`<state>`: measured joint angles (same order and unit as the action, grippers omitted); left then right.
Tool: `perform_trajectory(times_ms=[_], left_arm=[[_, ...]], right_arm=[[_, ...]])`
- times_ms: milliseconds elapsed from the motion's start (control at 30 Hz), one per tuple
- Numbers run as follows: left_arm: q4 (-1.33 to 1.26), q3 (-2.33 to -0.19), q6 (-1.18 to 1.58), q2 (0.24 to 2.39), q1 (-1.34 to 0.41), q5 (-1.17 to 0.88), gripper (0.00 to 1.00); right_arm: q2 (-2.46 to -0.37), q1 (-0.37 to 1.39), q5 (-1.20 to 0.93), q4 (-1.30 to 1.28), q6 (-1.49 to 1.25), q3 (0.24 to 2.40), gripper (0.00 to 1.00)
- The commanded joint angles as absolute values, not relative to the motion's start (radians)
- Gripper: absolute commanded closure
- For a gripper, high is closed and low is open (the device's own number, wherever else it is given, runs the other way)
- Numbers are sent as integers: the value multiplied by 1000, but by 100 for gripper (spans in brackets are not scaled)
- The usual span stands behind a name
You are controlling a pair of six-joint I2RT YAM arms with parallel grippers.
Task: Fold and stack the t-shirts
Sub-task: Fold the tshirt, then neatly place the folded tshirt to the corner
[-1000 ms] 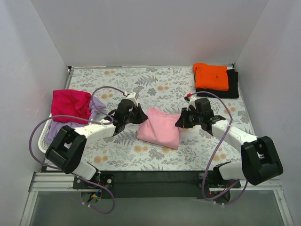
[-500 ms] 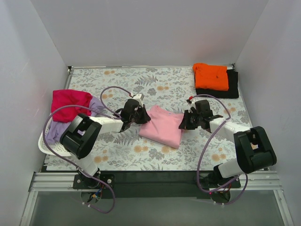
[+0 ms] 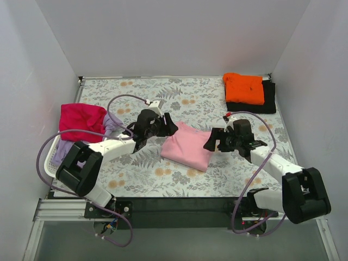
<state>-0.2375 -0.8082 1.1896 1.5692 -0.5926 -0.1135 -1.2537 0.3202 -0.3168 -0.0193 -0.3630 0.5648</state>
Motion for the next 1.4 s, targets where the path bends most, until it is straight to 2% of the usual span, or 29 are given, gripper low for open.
perform_trajectory(times_ms=[0, 500, 900, 1367], left_arm=[[-226, -796, 1178, 1493, -592, -95, 50], [-290, -681, 1224, 1575, -594, -146, 51], [-397, -591, 1307, 1634, -629, -198, 52], [-498, -592, 1367, 1697, -695, -259, 53]], right_arm=[[-1189, 302, -331, 2, -393, 522, 21], [-1097, 278, -459, 132, -552, 338, 16], [-1227, 279, -514, 371, -632, 262, 16], [-1402, 327, -486, 482, -624, 331, 21]])
